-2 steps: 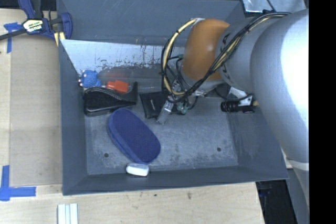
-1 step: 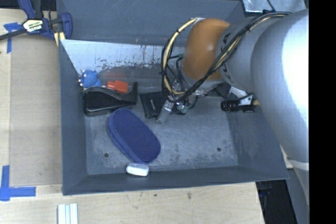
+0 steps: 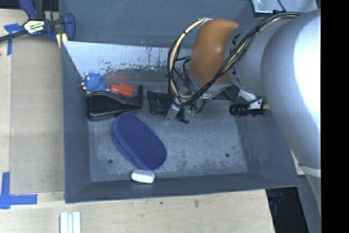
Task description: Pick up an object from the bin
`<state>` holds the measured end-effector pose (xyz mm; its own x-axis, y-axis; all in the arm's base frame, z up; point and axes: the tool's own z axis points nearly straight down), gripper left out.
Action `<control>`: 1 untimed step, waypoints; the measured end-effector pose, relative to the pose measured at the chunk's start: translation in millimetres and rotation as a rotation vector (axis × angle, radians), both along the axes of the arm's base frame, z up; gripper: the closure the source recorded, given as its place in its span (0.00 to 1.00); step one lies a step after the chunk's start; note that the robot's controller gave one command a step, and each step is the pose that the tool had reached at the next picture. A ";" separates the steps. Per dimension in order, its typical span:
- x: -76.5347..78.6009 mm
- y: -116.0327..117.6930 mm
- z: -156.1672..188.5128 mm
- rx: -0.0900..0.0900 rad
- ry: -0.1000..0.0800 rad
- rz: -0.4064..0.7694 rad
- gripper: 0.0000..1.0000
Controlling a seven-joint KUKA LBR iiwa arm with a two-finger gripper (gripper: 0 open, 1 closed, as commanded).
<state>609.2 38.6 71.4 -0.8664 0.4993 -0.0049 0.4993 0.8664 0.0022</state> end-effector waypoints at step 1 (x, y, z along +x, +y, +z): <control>1.7 -0.5 30.4 0.000 -0.002 0.003 1.00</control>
Offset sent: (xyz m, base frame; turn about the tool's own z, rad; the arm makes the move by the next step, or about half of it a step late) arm 0.0000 0.0001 0.0280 0.0000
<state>610.9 38.1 101.8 -0.8677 0.4970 -0.0060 0.4970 0.8678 0.0032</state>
